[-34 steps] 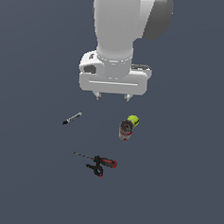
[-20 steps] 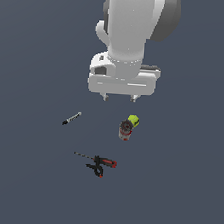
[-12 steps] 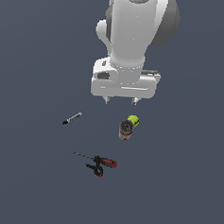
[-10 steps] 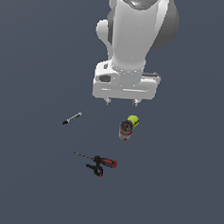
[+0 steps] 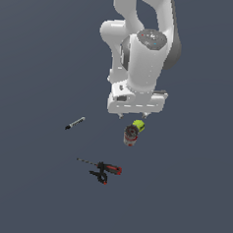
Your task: Pick up a designated object from a clutter of objects.
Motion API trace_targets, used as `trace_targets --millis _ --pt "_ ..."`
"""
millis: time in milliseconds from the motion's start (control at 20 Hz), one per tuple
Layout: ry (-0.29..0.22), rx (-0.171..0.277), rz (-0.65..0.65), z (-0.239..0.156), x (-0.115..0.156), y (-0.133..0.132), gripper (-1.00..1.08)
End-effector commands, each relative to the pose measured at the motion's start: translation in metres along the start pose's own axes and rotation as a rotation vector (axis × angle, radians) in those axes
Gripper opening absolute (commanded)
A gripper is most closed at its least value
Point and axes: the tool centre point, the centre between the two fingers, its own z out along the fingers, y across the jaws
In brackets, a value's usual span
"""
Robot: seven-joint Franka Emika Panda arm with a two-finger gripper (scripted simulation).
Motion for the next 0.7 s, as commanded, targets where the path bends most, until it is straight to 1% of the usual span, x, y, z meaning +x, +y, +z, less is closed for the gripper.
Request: trace_targets --millis 0,300,650 --pt "0.002 -0.002 -0.031 0.022 -0.008 -0.012 1.0" --pt "0.006 -0.001 -0.103 0.07 -0.031 -0.039 1.0" --pt "0.01 0.005 -0.161 0.103 -0.055 -0.059 1.0"
